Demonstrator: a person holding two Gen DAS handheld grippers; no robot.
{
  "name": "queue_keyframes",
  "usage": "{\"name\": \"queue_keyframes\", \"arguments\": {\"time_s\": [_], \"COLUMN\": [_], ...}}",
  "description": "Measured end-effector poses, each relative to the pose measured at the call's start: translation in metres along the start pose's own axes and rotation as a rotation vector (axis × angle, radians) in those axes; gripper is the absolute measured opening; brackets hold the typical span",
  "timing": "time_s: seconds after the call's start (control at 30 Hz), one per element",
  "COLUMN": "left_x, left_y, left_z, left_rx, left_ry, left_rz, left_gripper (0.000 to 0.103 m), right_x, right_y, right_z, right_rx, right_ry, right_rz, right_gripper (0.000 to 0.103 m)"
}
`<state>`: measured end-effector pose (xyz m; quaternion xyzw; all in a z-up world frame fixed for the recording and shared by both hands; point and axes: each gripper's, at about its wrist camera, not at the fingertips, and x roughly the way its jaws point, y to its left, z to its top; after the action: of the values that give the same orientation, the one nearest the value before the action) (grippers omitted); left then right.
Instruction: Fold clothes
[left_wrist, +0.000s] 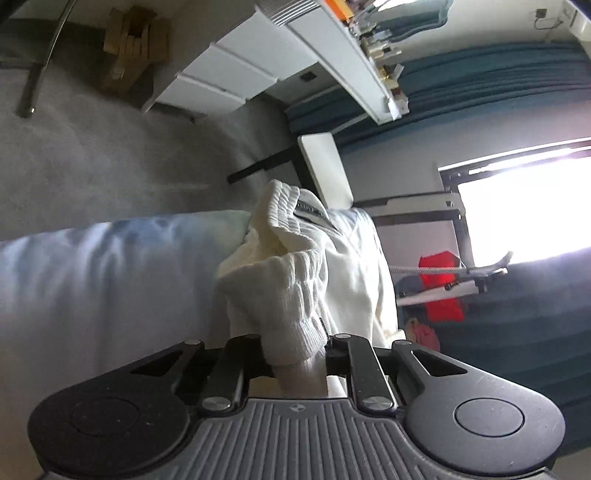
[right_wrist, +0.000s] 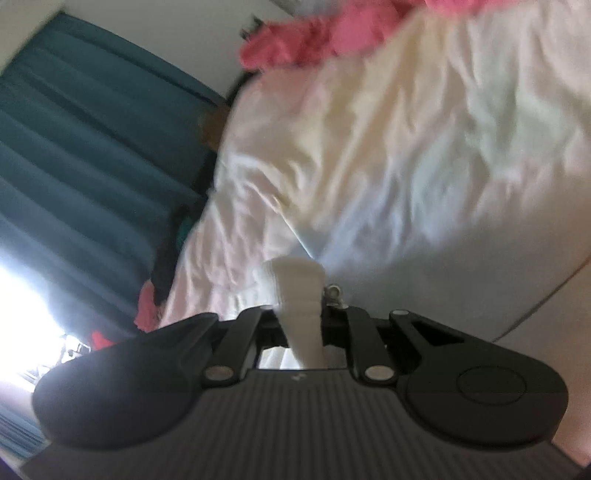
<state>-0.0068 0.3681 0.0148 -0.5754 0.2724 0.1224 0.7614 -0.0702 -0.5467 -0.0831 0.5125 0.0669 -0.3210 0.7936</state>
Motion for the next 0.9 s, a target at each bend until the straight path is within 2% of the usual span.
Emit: {"name": "queue_keyframes", "arguments": {"time_s": [0.07, 0.17, 0.27, 0.37, 0.43, 0.5, 0.53, 0.57, 0.6, 0.67, 0.73, 0.8, 0.83, 0.9], "left_x": [-0.015, -0.021, -0.017, -0.011, -0.014, -0.022, -0.025, -0.031, -0.035, -0.046, -0.053, -0.059, -0.062, -0.064], "left_y": [0.016, 0.045, 0.073, 0.089, 0.089, 0.079, 0.073, 0.065, 0.057, 0.039, 0.021, 0.003, -0.006, -0.024], "left_z": [0.004, 0.005, 0.003, -0.002, -0.006, -0.010, -0.014, -0.018, -0.023, -0.035, -0.049, -0.065, -0.074, -0.093], "left_rx": [-0.001, 0.011, 0.066, 0.159, 0.206, 0.290, 0.336, 0.389, 0.444, 0.561, 0.655, 0.743, 0.788, 0.853], "left_ry": [0.024, 0.055, 0.082, 0.104, 0.105, 0.102, 0.101, 0.096, 0.088, 0.064, 0.028, -0.029, -0.061, -0.119], "left_rz": [0.013, 0.058, 0.136, 0.191, 0.184, 0.201, 0.222, 0.247, 0.262, 0.297, 0.334, 0.353, 0.359, 0.349], "left_gripper": [0.015, 0.015, 0.016, 0.017, 0.022, 0.035, 0.040, 0.052, 0.059, 0.065, 0.075, 0.083, 0.084, 0.093], "right_x": [-0.019, -0.039, -0.042, -0.037, -0.035, -0.038, -0.039, -0.040, -0.041, -0.041, -0.038, -0.037, -0.038, -0.041], "right_y": [0.010, 0.014, -0.001, -0.017, -0.023, -0.016, -0.011, -0.006, -0.002, 0.006, 0.017, 0.035, 0.045, 0.064], "right_z": [0.000, 0.000, 0.002, 0.003, 0.004, 0.004, 0.003, 0.001, 0.000, -0.002, -0.005, -0.015, -0.022, -0.034], "right_rx": [-0.051, -0.103, -0.062, -0.047, -0.055, -0.105, -0.134, -0.162, -0.187, -0.225, -0.270, -0.358, -0.416, -0.503], "right_ry": [-0.059, -0.100, -0.043, 0.036, 0.075, 0.076, 0.076, 0.075, 0.073, 0.065, 0.060, 0.064, 0.063, 0.047], "right_rz": [-0.025, -0.133, -0.264, -0.329, -0.353, -0.343, -0.343, -0.343, -0.343, -0.326, -0.298, -0.261, -0.242, -0.212], "right_gripper": [0.011, 0.012, 0.012, 0.012, 0.014, 0.016, 0.018, 0.023, 0.028, 0.060, 0.078, 0.085, 0.084, 0.084]}}
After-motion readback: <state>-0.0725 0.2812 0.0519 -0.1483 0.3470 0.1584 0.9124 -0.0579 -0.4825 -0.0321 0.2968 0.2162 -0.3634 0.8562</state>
